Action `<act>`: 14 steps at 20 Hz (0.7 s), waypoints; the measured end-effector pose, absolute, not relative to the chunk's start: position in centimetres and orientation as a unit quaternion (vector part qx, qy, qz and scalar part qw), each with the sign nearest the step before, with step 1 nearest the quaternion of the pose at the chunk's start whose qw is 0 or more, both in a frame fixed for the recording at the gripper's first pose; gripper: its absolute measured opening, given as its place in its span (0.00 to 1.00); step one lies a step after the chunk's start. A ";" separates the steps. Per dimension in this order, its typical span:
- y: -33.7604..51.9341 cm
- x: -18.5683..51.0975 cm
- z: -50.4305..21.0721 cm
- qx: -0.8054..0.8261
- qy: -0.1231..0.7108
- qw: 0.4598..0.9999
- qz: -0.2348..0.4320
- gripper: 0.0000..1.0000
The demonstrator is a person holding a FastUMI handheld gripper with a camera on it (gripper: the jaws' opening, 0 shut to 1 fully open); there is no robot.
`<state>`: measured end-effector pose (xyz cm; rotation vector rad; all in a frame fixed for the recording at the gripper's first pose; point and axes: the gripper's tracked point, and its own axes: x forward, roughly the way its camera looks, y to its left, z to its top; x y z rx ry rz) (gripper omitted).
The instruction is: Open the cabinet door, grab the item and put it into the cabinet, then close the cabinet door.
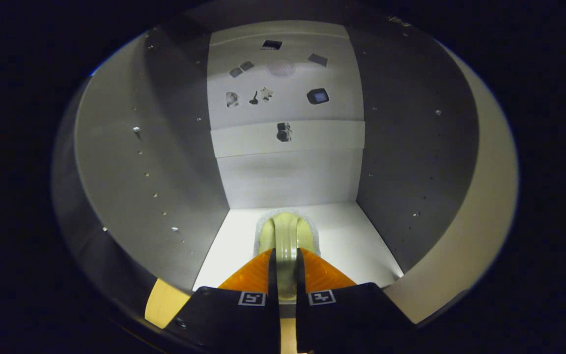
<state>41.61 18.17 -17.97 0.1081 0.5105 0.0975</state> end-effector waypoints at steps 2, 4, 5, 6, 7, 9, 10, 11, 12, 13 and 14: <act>18.0 43.1 -19.3 0.051 0.263 0.962 0.043 0.16; 17.7 44.4 -20.2 0.047 0.272 0.960 0.038 0.16; 17.6 45.0 -20.4 0.047 0.273 0.960 0.036 0.17; 17.5 45.6 -20.7 0.048 0.276 0.959 0.033 0.17; 17.5 46.2 -21.0 0.051 0.280 0.958 0.030 0.16; 17.4 46.8 -21.6 0.055 0.292 0.954 0.025 0.16; 17.4 47.5 -22.2 0.055 0.295 0.954 0.023 0.18; 17.2 47.7 -22.3 0.055 0.295 0.954 0.019 0.19; 17.2 48.1 -22.7 0.057 0.297 0.953 0.015 0.20; 17.1 48.2 -22.9 0.058 0.298 0.953 0.012 0.21; 17.0 48.5 -23.1 0.059 0.299 0.953 0.009 0.23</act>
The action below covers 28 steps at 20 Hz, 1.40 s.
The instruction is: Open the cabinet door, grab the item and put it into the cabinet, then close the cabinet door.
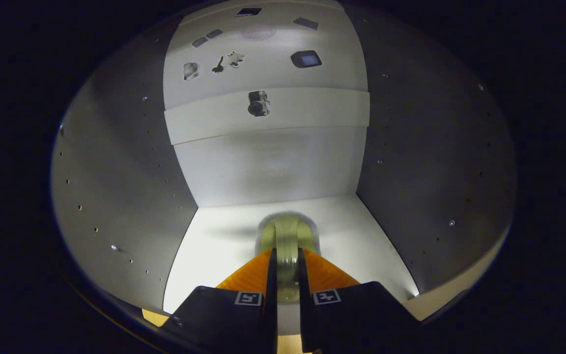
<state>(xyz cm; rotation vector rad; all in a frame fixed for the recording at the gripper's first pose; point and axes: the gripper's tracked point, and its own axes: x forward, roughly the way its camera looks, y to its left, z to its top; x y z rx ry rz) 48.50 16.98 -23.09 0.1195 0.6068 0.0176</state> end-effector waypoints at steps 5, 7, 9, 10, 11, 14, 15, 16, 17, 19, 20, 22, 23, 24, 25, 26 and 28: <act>16.3 48.4 -22.4 0.049 0.286 0.957 -0.001 0.76; 15.7 47.9 -21.0 0.057 0.269 0.961 -0.009 1.00; 15.1 47.5 -19.0 0.065 0.244 0.967 -0.016 1.00; 15.0 46.8 -17.9 0.065 0.230 0.971 -0.015 1.00; 14.8 46.1 -16.5 0.064 0.212 0.975 -0.015 1.00; 14.5 42.4 -11.2 0.049 0.144 0.988 -0.008 1.00; 14.4 40.8 -9.3 0.044 0.121 0.992 -0.005 1.00; 14.1 39.1 -7.6 0.035 0.097 0.995 -0.007 1.00; 13.5 37.2 -5.8 0.027 0.071 0.997 -0.012 1.00; 12.7 33.3 -2.6 0.021 0.025 0.999 -0.018 1.00; 12.3 31.6 -1.4 0.020 0.007 1.000 -0.021 1.00; 11.4 27.8 0.6 0.024 -0.020 0.999 -0.022 1.00; 11.0 25.9 1.4 0.024 -0.029 0.999 -0.021 1.00; 10.5 24.2 1.9 0.024 -0.038 0.999 -0.020 1.00; 10.1 22.5 2.4 0.024 -0.043 0.999 -0.017 1.00; 9.7 21.0 2.9 0.024 -0.049 0.998 -0.016 1.00; 8.7 18.2 3.6 0.022 -0.057 0.998 -0.014 1.00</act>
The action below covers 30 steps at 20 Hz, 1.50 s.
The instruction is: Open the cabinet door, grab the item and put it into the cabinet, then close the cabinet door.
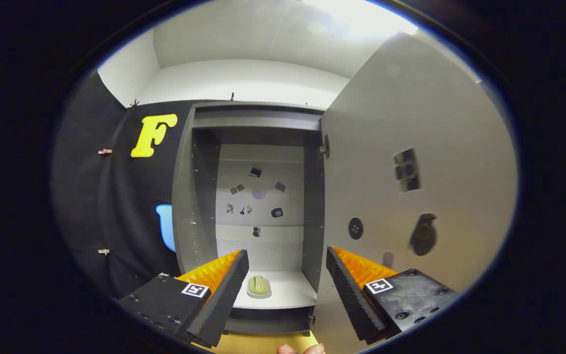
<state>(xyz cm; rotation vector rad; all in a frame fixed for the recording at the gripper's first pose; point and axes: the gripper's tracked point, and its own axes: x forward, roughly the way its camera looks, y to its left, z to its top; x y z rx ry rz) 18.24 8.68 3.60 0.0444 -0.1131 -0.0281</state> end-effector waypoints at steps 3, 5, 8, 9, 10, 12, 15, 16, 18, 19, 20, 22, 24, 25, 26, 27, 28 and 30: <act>7.3 14.5 4.6 0.019 -0.064 0.998 0.000 0.99; 6.5 12.0 4.9 0.019 -0.067 0.998 0.013 0.99; 4.4 8.8 4.9 0.019 -0.061 0.998 0.015 0.99; 3.7 7.8 5.1 0.018 -0.061 0.998 0.015 0.98; 3.0 6.9 4.9 0.015 -0.059 0.998 0.013 0.98; 0.7 5.3 5.1 0.011 -0.058 0.998 -0.002 0.98; -3.8 3.7 4.9 0.022 -0.054 0.997 -0.051 0.97; -5.6 2.9 4.9 0.029 -0.055 0.996 -0.067 0.97; -9.2 2.0 4.5 0.031 -0.057 0.992 -0.104 0.97; -11.3 2.0 4.1 0.027 -0.056 0.990 -0.125 0.97; -13.1 1.9 3.7 0.025 -0.051 0.988 -0.145 0.97; -16.6 2.3 2.7 0.031 -0.043 0.982 -0.180 0.97; -19.5 3.4 1.1 0.037 -0.030 0.977 -0.207 0.97; -20.6 4.1 0.2 0.035 -0.023 0.976 -0.215 0.97; -21.0 5.4 -0.6 0.031 -0.012 0.975 -0.219 0.97; -20.9 6.5 -1.3 0.027 -0.005 0.976 -0.217 0.97; -20.6 7.0 -1.6 0.027 -0.002 0.977 -0.212 0.97; -20.5 7.4 -1.4 0.036 0.001 0.980 -0.194 0.97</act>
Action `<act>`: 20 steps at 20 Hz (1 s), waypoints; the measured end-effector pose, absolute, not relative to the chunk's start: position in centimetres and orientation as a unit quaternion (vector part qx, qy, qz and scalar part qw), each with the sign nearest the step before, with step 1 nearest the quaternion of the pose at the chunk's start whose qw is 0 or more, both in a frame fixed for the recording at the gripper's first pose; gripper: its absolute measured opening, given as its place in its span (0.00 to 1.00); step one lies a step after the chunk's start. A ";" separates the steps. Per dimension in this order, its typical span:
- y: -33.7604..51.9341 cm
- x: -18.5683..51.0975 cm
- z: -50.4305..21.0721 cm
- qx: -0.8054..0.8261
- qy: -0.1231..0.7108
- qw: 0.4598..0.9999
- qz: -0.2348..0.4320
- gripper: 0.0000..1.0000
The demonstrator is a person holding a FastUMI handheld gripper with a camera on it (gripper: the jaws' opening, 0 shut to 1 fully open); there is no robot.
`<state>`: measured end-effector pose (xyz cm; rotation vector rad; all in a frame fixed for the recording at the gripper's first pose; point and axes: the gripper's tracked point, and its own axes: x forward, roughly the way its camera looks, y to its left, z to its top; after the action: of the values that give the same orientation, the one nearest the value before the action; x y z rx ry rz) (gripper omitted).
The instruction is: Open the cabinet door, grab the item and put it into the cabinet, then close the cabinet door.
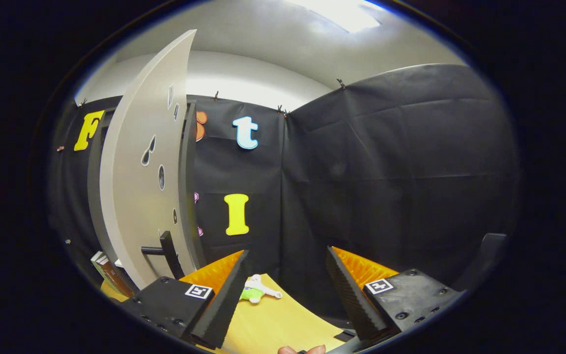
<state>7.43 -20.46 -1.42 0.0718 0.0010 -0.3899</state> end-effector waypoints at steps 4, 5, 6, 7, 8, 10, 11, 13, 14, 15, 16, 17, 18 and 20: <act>-18.2 9.0 -2.2 0.060 0.012 0.987 -0.149 0.97; -17.3 9.6 -2.2 0.062 0.011 0.988 -0.138 0.97; -17.1 9.7 -2.1 0.055 0.009 0.988 -0.141 0.96; -17.3 10.1 -1.9 0.049 0.006 0.989 -0.142 0.95; -17.2 9.4 -2.0 0.050 0.008 0.988 -0.145 0.94; -16.7 9.2 -2.3 0.058 0.013 0.988 -0.144 0.94; -16.4 9.3 -2.3 0.058 0.014 0.988 -0.143 0.94; -15.8 9.1 -2.2 0.058 0.013 0.988 -0.144 0.94; -15.3 9.1 -2.1 0.061 0.013 0.988 -0.142 0.94; -14.7 9.0 -2.2 0.067 0.014 0.988 -0.137 0.94; -13.8 9.0 -2.4 0.076 0.017 0.989 -0.130 0.94; -12.8 9.0 -2.4 0.085 0.019 0.989 -0.121 0.94; -11.8 9.0 -2.4 0.091 0.022 0.989 -0.113 0.94; -9.9 9.2 -2.4 0.099 0.025 0.990 -0.096 0.94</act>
<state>9.22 -9.89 -2.39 0.1996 0.0507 -0.1932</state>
